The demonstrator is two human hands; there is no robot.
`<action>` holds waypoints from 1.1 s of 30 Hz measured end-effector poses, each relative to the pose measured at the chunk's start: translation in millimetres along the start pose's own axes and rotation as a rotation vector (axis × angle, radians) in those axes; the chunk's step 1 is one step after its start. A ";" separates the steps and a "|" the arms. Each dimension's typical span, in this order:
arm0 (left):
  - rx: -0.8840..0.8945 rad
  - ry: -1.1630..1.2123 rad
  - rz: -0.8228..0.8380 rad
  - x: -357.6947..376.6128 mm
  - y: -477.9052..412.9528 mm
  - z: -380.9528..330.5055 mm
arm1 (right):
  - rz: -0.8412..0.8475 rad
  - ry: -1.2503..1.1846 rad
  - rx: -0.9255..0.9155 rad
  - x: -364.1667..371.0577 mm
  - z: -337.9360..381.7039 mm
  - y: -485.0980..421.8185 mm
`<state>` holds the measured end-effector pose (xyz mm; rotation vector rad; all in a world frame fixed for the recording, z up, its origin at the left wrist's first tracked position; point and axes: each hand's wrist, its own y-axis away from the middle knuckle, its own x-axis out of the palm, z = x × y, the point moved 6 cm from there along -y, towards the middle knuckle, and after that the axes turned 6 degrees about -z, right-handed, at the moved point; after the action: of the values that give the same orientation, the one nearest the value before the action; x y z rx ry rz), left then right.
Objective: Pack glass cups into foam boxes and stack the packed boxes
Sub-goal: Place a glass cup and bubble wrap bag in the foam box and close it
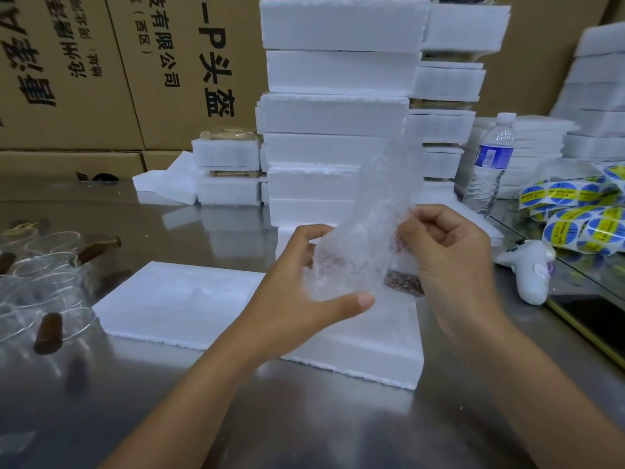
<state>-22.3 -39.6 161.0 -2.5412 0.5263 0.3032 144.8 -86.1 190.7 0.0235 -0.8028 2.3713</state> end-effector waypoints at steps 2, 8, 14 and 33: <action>0.032 -0.038 -0.020 1.6 0.5 -1.0 | -0.005 0.034 -0.061 0.4 2.9 1.9; 0.069 -0.079 -0.058 3.0 0.2 -3.8 | 0.119 0.285 -0.213 11.8 5.7 12.4; 0.071 -0.002 -0.109 -0.1 -1.5 -5.5 | 0.414 0.504 -0.329 30.1 13.3 24.4; 0.192 -0.307 -0.065 5.3 4.0 -3.6 | 0.213 0.270 0.086 16.9 -3.2 15.9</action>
<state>-18.9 -46.3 160.6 -2.2662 0.3358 0.5783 122.7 -84.7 182.9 -0.3553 -0.5987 2.5344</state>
